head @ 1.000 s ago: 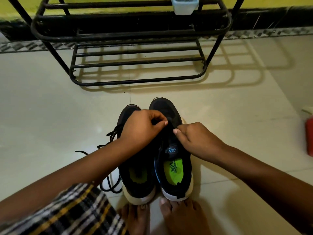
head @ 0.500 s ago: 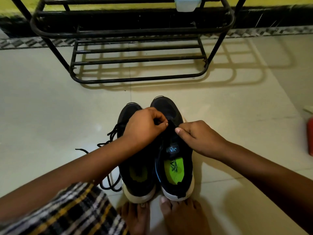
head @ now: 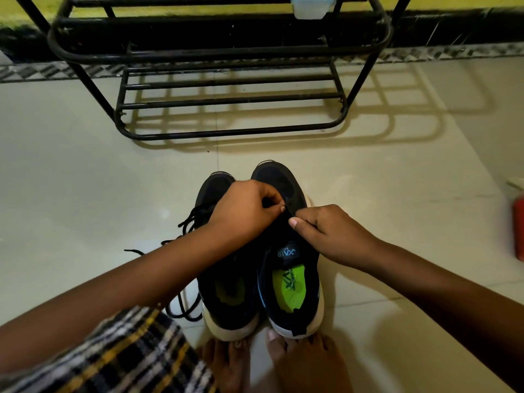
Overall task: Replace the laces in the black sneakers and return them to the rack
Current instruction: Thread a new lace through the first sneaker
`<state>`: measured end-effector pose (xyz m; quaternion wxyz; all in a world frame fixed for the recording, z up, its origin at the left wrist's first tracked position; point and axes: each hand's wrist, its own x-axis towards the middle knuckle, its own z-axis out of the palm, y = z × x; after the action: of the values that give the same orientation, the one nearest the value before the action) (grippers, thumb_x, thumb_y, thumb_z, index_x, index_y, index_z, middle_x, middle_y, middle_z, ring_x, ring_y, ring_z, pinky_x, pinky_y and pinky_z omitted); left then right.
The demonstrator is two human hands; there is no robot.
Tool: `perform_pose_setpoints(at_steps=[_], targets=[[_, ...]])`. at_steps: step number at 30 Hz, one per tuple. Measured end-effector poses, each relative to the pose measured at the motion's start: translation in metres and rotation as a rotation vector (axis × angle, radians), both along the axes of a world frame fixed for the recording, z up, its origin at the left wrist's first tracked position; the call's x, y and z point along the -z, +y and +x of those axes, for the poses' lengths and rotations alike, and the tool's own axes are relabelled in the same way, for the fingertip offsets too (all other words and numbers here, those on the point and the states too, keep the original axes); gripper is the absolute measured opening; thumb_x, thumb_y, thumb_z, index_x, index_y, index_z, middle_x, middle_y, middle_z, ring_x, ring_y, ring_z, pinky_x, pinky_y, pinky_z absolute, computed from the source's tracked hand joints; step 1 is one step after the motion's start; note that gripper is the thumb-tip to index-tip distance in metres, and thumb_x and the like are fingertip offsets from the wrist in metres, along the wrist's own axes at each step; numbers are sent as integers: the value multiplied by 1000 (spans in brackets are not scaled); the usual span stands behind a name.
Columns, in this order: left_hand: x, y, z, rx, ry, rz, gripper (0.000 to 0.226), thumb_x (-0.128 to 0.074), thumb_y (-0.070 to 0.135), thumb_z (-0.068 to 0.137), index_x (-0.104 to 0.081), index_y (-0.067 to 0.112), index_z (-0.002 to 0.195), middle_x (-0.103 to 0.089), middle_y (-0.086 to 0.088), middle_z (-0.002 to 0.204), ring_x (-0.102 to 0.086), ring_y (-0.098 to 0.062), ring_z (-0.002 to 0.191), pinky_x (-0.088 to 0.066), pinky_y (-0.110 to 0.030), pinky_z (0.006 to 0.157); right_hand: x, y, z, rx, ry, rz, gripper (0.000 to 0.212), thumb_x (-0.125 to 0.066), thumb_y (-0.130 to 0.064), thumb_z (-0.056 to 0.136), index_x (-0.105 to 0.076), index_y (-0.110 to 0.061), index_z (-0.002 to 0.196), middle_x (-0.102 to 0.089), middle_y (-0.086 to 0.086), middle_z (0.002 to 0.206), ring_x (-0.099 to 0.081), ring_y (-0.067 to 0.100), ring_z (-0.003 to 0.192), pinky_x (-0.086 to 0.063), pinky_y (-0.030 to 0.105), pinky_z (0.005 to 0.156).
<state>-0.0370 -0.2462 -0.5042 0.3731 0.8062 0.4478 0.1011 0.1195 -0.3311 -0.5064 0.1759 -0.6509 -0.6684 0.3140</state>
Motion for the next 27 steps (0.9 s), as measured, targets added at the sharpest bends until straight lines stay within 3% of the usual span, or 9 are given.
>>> perform_pose_setpoints(at_steps=[5, 9, 12, 13, 15, 17, 20, 23, 27], targets=[[-6, -8, 5, -36, 53, 46, 8, -65, 22, 85, -72, 22, 82, -72, 5, 84, -64, -10, 81, -51, -26, 76, -2, 1, -3, -31, -47, 0, 45, -48, -24, 96, -30, -21, 55, -35, -4, 50, -37, 11, 50, -27, 31, 52], [-9, -8, 8, -102, 46, -63, 10, -66, 18, 85, -73, 18, 79, -65, 11, 72, -59, -1, 72, -42, -12, 63, -4, 1, -5, -56, -126, 6, 44, -47, -26, 96, -29, -22, 56, -36, -5, 51, -38, 10, 51, -26, 28, 51], [-7, -14, 10, -285, -143, -378, 14, -67, 11, 85, -70, 17, 73, -65, 8, 70, -61, -4, 67, -48, -14, 62, -2, 1, -6, -51, -169, -16, 42, -45, -28, 97, -30, -23, 57, -39, -5, 55, -41, 19, 58, -23, 34, 55], [-8, -14, 11, -364, -218, -517, 14, -67, 9, 85, -69, 15, 73, -65, 2, 71, -59, -6, 61, -48, -15, 55, -2, 1, -6, -47, -179, -18, 42, -44, -29, 97, -31, -23, 58, -39, -4, 56, -41, 20, 59, -23, 33, 56], [-13, -10, 11, -488, -289, -778, 11, -65, 10, 87, -67, 9, 77, -64, -7, 77, -43, -7, 42, -31, -14, 36, -2, 1, -7, -34, -157, -15, 42, -45, -28, 97, -31, -23, 58, -40, -4, 56, -40, 18, 57, -24, 32, 52], [-17, -5, 11, -512, -286, -910, 11, -66, 16, 86, -64, 7, 81, -62, -10, 82, -27, -5, 37, -19, -14, 33, -2, -1, -8, -14, -101, -18, 42, -47, -26, 96, -31, -23, 58, -39, -5, 55, -39, 14, 54, -25, 31, 51], [-15, -7, 14, -592, -302, -872, 14, -74, 12, 79, -60, 10, 80, -52, -9, 73, -27, -7, 38, -19, -12, 33, -3, -1, -9, -19, -65, -20, 41, -48, -25, 95, -31, -22, 58, -40, -4, 55, -40, 11, 53, -26, 32, 53], [-10, -11, 18, -646, -338, -773, 32, -78, 6, 73, -47, 17, 75, -55, -6, 69, -40, -9, 42, -30, -16, 35, -4, -2, -8, -13, -19, -64, 39, -48, -26, 96, -36, -19, 59, -42, -3, 55, -43, 12, 51, -30, 27, 49], [-7, -13, 15, -589, -397, -705, 34, -76, 3, 75, -46, 17, 71, -55, -5, 68, -50, -13, 52, -41, -17, 42, -6, -5, 1, 185, 335, -174, 25, -51, -27, 94, -52, -9, 78, -52, 3, 62, -55, 18, 44, -39, 24, 39]])
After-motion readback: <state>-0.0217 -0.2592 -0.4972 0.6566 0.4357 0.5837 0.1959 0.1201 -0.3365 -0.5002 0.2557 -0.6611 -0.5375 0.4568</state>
